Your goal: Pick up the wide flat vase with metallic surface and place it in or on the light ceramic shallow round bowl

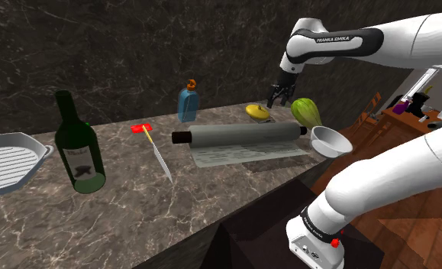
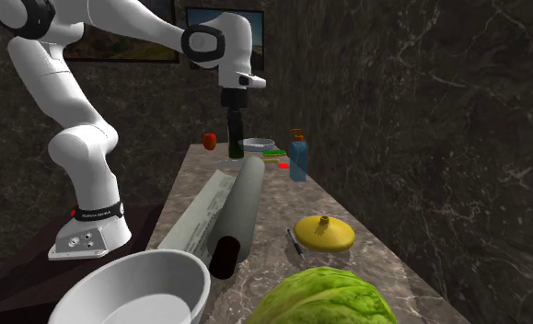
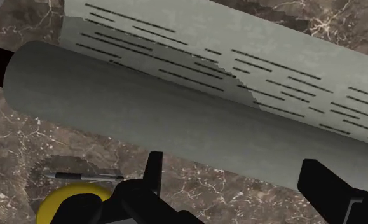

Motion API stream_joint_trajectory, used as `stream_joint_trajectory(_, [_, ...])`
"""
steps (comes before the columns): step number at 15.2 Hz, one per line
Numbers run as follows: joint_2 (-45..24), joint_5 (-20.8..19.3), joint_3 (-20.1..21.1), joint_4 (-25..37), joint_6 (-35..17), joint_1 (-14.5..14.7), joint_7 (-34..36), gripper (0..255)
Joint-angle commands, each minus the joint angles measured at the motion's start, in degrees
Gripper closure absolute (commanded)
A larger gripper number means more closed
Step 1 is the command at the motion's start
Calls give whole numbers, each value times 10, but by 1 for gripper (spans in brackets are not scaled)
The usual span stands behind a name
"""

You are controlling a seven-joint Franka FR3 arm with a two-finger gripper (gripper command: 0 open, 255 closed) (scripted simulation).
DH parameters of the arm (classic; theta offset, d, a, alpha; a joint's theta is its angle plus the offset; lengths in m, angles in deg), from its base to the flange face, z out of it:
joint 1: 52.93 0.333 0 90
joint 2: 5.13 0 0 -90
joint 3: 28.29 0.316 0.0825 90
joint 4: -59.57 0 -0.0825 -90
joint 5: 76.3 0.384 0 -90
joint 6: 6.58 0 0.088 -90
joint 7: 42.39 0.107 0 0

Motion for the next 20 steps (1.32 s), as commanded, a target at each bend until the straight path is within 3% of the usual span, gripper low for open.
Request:
stream_joint_trajectory(1, [-44, 4, -12, 22, -29, -3, -10, 0])
stream_joint_trajectory(11, [-242, 60, -56, 160, -117, -29, -69, 0])
stream_joint_trajectory(20, [-432, 135, -62, 349, -134, -82, -119, 0])
